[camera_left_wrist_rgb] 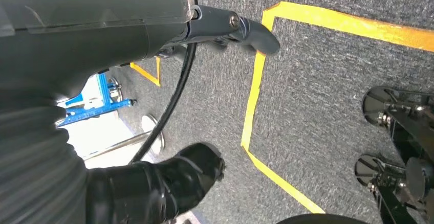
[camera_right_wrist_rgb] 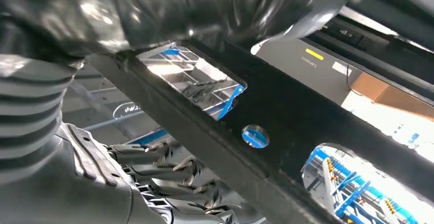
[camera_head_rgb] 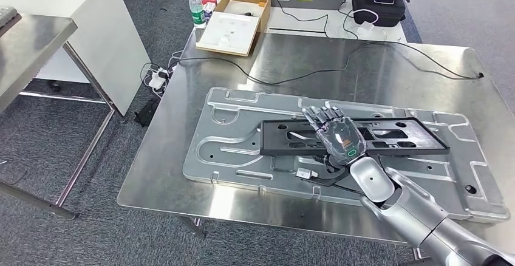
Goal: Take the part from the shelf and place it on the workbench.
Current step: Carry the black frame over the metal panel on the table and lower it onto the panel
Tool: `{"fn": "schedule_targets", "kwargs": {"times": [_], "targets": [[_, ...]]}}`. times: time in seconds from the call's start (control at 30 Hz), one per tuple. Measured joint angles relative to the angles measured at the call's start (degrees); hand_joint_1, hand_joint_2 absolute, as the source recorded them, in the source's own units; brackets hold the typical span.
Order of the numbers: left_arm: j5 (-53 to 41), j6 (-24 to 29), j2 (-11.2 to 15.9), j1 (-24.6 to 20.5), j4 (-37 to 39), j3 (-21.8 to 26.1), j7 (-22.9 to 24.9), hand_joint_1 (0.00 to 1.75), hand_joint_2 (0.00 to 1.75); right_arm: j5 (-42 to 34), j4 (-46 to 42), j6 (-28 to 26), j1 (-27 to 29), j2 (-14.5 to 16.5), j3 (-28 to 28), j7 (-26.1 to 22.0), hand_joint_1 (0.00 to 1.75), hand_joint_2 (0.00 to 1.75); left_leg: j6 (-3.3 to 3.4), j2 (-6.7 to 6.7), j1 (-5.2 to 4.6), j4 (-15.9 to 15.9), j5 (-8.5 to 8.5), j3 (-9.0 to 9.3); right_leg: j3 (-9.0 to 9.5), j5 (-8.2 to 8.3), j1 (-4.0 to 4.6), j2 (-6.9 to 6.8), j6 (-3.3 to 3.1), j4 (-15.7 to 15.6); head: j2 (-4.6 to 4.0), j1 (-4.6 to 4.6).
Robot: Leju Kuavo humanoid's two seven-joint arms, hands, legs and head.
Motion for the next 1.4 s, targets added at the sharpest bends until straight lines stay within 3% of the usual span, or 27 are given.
{"fn": "schedule_targets", "kwargs": {"times": [0.13, 0.27, 0.73, 1.07, 1.33, 1.4], "targets": [[-0.02, -0.01, 0.0, 0.0, 0.0, 0.31, 0.0, 0.0, 1.75, 0.01, 0.67, -0.01, -0.13, 0.5, 0.2, 0.0, 0.0, 0.0, -0.76, 0.0, 0.16, -0.24, 0.09, 0.15, 0.02, -0.1, 0.16, -0.01, -0.24, 0.06, 0.0, 0.0], [-0.16, 0.03, 0.0, 0.0, 0.0, 0.39, 0.01, 0.0, 0.0, 0.02, 1.09, 0.01, -0.15, 0.85, 0.28, 0.0, 0.0, 0.0, -1.79, 0.0, 0.29, -0.31, 0.04, 0.16, 0.02, -0.15, 0.35, -0.02, -0.32, 0.1, 0.0, 0.0], [-2.95, -0.2, -0.07, -0.6, 0.0, 2.86, 0.07, 0.0, 0.0, -1.84, 3.88, -1.79, -0.91, 3.61, 1.58, -0.9, 0.0, 0.0, -2.03, -0.01, 0.24, 0.02, -0.07, 0.08, 0.18, -0.13, 0.37, -0.02, -0.28, 0.06, 0.0, 0.0], [-8.31, -0.16, -0.07, -1.26, 0.01, 6.35, -1.59, 0.0, 0.0, -11.56, -5.76, -0.32, -0.79, 3.72, 6.71, -6.56, 0.0, 0.0, -2.03, 0.0, 0.22, 0.04, -0.07, 0.09, 0.16, -0.13, 0.36, -0.01, -0.28, 0.06, 0.01, 0.0], [-10.38, 0.08, -0.07, -1.66, 0.08, 7.47, -2.45, 0.0, 0.0, -15.27, -10.76, 1.91, -2.48, 2.5, 10.83, -7.69, 0.0, 0.0, -2.03, 0.0, 0.21, 0.06, -0.08, 0.09, 0.18, -0.12, 0.35, -0.01, -0.27, 0.05, 0.0, 0.0], [-10.73, 0.13, 0.04, -1.72, 0.11, 7.48, -2.54, 0.0, 0.0, -16.18, -11.35, 1.62, -2.71, 2.24, 11.18, -7.83, 0.0, 0.0, -1.7, -0.02, 0.12, 0.26, -0.11, 0.02, 0.27, 0.11, 0.04, 0.0, -0.03, -0.27, 0.0, 0.0]]}}
